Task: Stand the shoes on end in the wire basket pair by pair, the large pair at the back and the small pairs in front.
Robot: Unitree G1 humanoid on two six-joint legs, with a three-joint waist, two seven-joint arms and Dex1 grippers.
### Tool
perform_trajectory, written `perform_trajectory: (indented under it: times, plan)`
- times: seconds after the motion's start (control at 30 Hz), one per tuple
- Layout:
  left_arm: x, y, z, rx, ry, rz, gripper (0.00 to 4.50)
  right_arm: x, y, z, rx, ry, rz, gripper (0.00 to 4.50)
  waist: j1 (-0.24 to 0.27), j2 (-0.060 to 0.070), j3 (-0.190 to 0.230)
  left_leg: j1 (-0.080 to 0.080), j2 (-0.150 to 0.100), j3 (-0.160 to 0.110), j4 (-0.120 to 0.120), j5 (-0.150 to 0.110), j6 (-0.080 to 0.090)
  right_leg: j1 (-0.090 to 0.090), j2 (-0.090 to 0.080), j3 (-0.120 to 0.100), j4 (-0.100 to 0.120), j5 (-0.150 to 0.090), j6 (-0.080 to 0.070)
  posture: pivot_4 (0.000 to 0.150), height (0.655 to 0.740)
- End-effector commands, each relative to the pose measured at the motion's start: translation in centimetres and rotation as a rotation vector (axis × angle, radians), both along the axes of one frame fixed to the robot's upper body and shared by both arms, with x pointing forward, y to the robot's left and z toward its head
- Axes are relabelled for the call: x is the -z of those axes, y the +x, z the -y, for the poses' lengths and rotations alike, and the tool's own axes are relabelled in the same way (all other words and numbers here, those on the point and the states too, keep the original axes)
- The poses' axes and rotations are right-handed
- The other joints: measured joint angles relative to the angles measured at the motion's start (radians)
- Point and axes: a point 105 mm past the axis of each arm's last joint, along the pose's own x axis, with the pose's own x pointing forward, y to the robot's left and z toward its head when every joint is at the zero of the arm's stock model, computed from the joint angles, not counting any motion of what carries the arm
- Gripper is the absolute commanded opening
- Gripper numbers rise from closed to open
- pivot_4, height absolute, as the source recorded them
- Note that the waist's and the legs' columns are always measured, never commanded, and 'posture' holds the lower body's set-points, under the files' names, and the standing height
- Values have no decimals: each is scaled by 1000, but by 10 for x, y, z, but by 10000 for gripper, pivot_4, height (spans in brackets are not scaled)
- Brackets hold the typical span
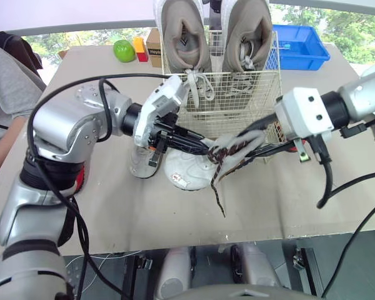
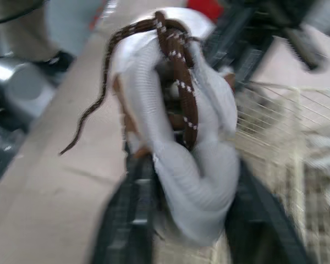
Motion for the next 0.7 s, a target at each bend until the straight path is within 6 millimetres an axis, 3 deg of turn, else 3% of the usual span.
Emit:
perform_trajectory:
  times: [0.03, 0.07, 0.2, 0.37, 0.6, 0.63, 0.7]
  plan:
    - [-36, 1, -6, -150, -157, 165, 436, 1, -2, 32, 269, 120, -120, 33695, 10, -1, 0, 0, 1, -1, 1, 0, 0, 0, 0, -1, 1, 0, 0, 1500, 7400]
    - [-45, 3, -8, -201, -206, 212, 428, 6, -6, 37, 328, 176, -184, 38341, 16, -1, 0, -1, 2, -1, 2, 0, 0, 0, -1, -1, 1, 0, 0, 1500, 7400]
    - [-63, 7, -14, -350, -326, 311, 368, 17, -6, 38, 505, 412, -256, 38725, 10, -1, 0, 1, -1, -4, 5, 0, 0, 1, -3, 1, 4, 0, 0, 1500, 7400]
    - [-62, 16, 4, -499, -430, 522, 364, -9, 12, -1, 546, 886, -361, 38725, -3, 0, 0, 7, -1, -5, 7, 0, 0, 7, -2, 2, 6, 1, 0, 1500, 7400]
    - [-52, 20, 18, -490, -502, 595, 361, -25, 30, -22, 574, 982, -425, 38725, 1, 0, 0, 4, -2, 1, 8, 0, 0, 7, -2, 1, 5, 1, -1, 1500, 7400]
    - [-52, 19, 18, -484, -515, 594, 360, -24, 32, -22, 584, 975, -426, 32856, 0, 0, 0, 4, -2, 1, 7, 0, 0, 6, -2, 1, 4, 1, -1, 1500, 7400]
    - [-53, 18, 18, -472, -529, 597, 359, -22, 34, -24, 593, 961, -427, 26058, -3, 0, 0, 3, -2, 1, 7, 0, 0, 6, -2, 1, 4, 1, -1, 1500, 7400]
